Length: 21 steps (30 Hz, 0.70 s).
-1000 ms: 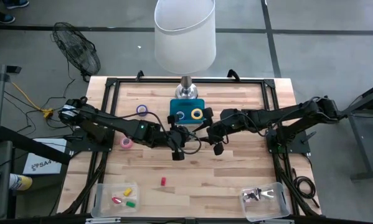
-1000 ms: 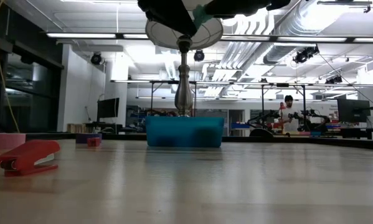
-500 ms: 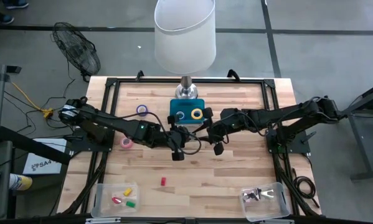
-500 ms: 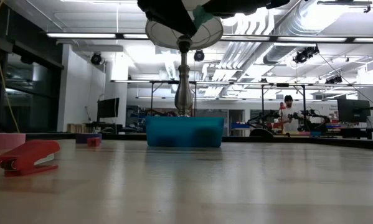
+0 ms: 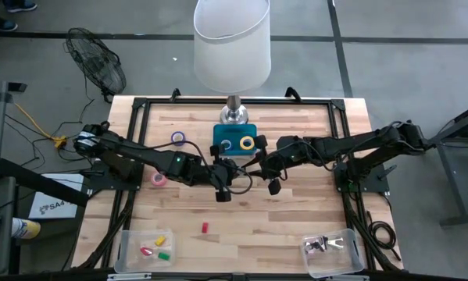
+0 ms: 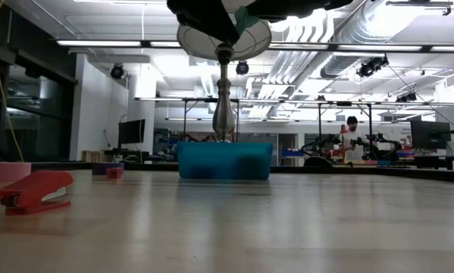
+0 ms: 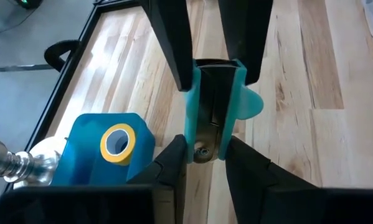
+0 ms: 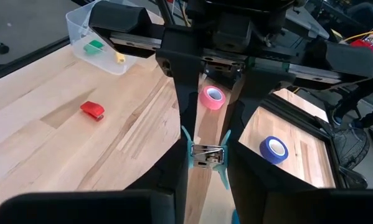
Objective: Pick and place Stapler, Stapler remover, tape
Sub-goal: Put the light blue staple remover into the right transparent bin
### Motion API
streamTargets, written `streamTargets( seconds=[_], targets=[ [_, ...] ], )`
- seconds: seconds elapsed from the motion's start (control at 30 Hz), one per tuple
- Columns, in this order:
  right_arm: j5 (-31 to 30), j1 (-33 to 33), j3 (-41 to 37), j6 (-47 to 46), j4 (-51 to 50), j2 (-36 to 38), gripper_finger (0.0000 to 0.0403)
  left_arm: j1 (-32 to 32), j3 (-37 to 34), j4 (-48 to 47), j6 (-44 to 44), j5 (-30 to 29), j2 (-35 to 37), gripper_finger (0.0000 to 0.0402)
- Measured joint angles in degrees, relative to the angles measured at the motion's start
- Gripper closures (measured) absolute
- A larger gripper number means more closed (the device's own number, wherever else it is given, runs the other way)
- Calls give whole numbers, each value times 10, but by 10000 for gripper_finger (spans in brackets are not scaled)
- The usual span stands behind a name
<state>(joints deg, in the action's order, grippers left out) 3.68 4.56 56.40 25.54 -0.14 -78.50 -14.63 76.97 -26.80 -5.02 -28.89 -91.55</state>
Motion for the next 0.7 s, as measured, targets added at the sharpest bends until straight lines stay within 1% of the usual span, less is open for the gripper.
streamTargets(
  seconds=[0.07, 0.17, 0.27, 0.37, 0.43, 0.53, 0.63, 0.7],
  targets=[
    [-1, 0, 0, 0, 0, 0, 321, 0, 0, 0, -6, -4, 0, 294],
    [-3, 0, 0, 0, -2, 0, 323, 0, 0, 4, -12, -14, 0, 235],
    [-19, 0, 0, -15, -2, 0, 323, 0, 0, 2, -13, -13, 0, 181],
    [-37, 0, 0, -34, -17, 0, 323, 0, 0, 1, -14, -4, 0, 145],
    [-53, -1, 0, -53, -33, 0, 324, 0, 0, -9, -19, -1, 0, 133],
    [-79, -1, 0, -93, -71, 2, 324, 0, 0, -32, -36, -1, 0, 127],
    [-99, -1, 0, -155, -130, 10, 324, 0, 0, -71, -60, 0, 0, 126],
    [-104, -1, 8, -199, -187, 18, 324, 0, 0, -96, -74, 3, 0, 126]
  ],
)
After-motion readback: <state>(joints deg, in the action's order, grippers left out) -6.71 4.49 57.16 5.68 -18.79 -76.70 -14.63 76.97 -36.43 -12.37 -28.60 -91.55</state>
